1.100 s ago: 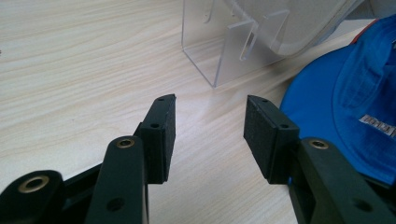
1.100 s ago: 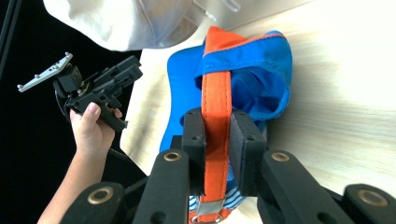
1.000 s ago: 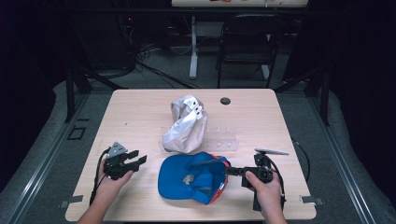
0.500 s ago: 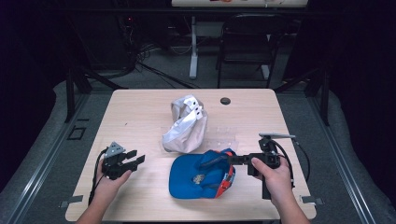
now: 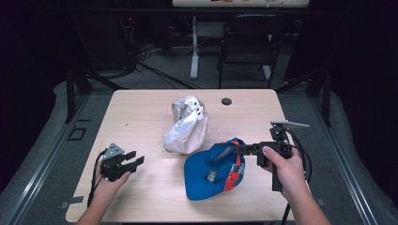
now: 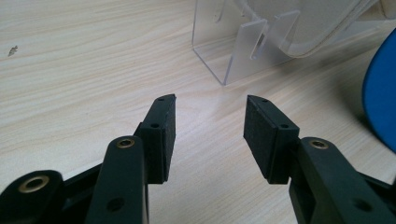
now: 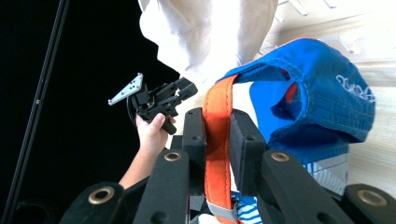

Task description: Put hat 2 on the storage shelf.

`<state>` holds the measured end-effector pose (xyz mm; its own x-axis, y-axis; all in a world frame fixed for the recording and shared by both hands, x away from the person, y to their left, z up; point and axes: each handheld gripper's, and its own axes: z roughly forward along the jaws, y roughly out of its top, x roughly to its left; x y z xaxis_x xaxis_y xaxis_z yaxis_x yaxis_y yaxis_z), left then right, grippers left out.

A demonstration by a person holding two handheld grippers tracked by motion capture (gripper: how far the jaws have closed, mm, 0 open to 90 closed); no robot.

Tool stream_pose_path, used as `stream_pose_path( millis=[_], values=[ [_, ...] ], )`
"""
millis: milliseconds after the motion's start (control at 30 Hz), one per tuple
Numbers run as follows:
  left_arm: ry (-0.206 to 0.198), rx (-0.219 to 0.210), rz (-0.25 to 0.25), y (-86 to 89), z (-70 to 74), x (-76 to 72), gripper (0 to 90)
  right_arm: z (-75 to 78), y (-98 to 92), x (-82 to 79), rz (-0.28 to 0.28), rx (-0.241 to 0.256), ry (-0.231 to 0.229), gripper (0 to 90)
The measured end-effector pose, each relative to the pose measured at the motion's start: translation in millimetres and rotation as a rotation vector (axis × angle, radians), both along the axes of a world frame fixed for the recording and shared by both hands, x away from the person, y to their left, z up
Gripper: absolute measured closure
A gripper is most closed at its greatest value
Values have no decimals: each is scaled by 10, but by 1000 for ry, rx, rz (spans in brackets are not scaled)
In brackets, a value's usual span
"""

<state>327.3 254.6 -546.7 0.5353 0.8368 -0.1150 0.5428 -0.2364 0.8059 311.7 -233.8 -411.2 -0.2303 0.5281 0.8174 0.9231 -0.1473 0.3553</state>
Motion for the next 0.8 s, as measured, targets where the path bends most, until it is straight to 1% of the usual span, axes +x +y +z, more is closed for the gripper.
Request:
stream_pose_path(
  millis=[33, 133, 167, 200, 233, 267, 333, 367, 400, 467, 533, 633, 733, 767, 800],
  values=[
    [0, 0, -1, 2, -2, 0, 542, 53, -16, -2, -2, -3, 5, 782],
    [0, 0, 1, 2, -1, -2, 542, 143, -31, -12, -11, -12, 9, 782],
    [10, 7, -3, 7, 7, -5, 542, 176, -36, -16, -9, -17, 9, 782],
    [10, 7, -3, 7, 7, -5, 542, 176, -36, -16, -9, -17, 9, 782],
    [9, 7, -3, 7, 6, -4, 542, 214, -44, -21, -5, -26, 10, 782],
    [10, 9, -4, 8, 6, -4, 542, 295, -51, -31, -10, -36, 11, 782],
    [6, 6, -7, 6, 5, -5, 542, 382, -67, -42, -11, -39, 5, 782],
    [6, 6, -7, 6, 5, -5, 542, 382, -67, -42, -11, -39, 5, 782],
    [-1, 2, -3, 2, 4, -7, 542, 456, -82, -52, -14, -43, -5, 782],
    [3, 4, -6, 4, 8, -9, 542, 516, -95, -57, -26, -48, -11, 782],
    [7, 9, -10, 7, 12, -12, 542, 542, -107, -58, -31, -48, -10, 783],
    [11, 10, -7, 1, 11, -16, 540, 602, -181, -47, -60, -47, -11, 783],
    [10, 13, -7, -2, 6, -14, 537, 614, -222, -37, -70, -41, -8, 783],
    [9, 12, -5, -4, 2, -12, 530, 623, -244, -24, -84, -33, -1, 783],
    [9, 16, -3, -6, -1, -11, 527, 625, -256, -16, -82, -28, 0, 783]
  ],
)
